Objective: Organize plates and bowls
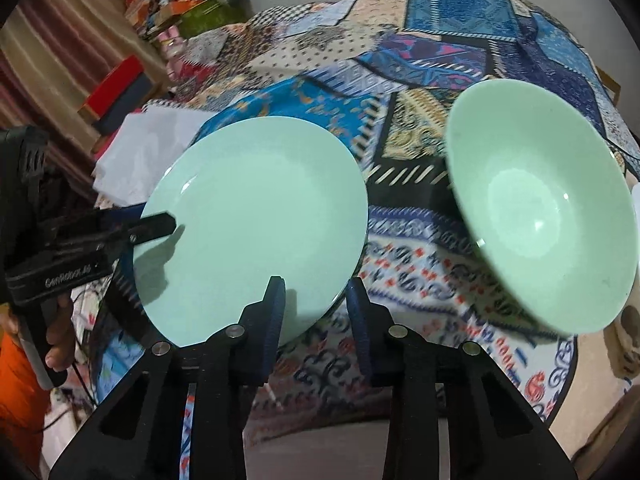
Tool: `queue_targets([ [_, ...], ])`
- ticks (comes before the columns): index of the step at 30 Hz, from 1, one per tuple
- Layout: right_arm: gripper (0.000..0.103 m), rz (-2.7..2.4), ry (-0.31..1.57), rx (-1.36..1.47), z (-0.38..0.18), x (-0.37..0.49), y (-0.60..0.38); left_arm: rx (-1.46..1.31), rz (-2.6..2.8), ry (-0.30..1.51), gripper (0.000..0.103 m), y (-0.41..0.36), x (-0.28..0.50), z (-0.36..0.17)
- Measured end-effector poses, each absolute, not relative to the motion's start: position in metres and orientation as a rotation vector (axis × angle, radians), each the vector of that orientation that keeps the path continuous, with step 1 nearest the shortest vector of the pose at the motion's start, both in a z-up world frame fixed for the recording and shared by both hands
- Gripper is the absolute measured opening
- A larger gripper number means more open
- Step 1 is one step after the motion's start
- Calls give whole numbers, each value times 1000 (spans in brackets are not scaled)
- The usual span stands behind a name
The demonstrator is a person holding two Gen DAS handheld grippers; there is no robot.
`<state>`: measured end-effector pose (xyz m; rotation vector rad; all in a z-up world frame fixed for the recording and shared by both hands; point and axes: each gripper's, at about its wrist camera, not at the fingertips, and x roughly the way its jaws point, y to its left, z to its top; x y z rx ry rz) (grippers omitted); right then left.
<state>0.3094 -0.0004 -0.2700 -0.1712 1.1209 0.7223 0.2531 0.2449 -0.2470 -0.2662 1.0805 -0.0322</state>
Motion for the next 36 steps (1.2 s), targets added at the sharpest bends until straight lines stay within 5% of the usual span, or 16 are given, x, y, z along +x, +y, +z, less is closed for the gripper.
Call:
queue_targets([
  [36,24,731,1093,-149,-262,302,-6,-309,-15,1048,39,230,229,-230],
])
